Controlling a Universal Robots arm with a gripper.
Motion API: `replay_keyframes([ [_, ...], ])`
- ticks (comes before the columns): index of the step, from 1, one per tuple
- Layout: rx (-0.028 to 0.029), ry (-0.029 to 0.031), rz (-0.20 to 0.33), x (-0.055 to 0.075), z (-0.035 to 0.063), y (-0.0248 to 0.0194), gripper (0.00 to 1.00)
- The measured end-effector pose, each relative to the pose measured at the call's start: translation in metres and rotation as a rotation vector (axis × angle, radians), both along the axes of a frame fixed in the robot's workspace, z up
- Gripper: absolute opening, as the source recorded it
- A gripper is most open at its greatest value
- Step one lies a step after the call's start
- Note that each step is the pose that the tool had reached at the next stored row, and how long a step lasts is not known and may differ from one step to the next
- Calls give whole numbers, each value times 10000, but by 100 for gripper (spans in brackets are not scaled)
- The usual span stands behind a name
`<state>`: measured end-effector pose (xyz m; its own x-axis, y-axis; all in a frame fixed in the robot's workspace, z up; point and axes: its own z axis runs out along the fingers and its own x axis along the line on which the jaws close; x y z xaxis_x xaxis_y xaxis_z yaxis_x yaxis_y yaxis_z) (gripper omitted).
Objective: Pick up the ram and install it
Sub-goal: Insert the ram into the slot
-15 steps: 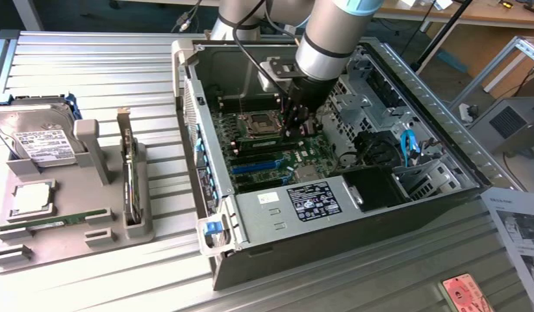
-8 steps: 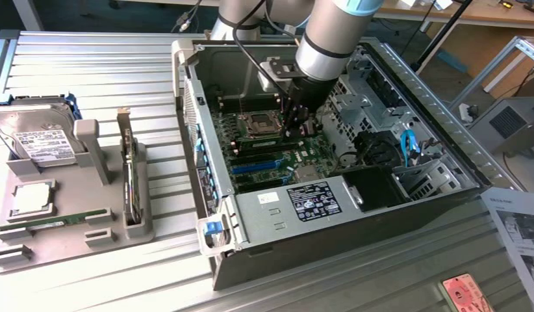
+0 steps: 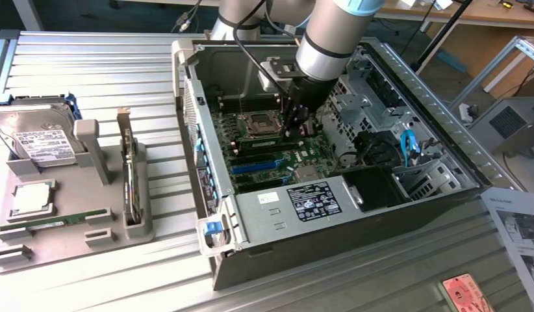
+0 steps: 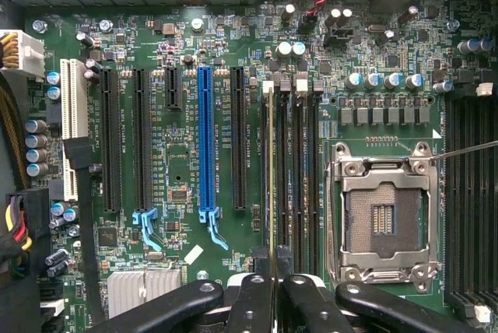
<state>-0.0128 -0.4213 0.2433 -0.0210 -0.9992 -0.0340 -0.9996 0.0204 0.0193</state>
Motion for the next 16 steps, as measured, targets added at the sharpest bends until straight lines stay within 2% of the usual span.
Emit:
replay_keyframes([
  [12, 0, 0, 0, 19, 0, 0, 12],
  [16, -1, 45, 1, 27, 1, 0, 12],
])
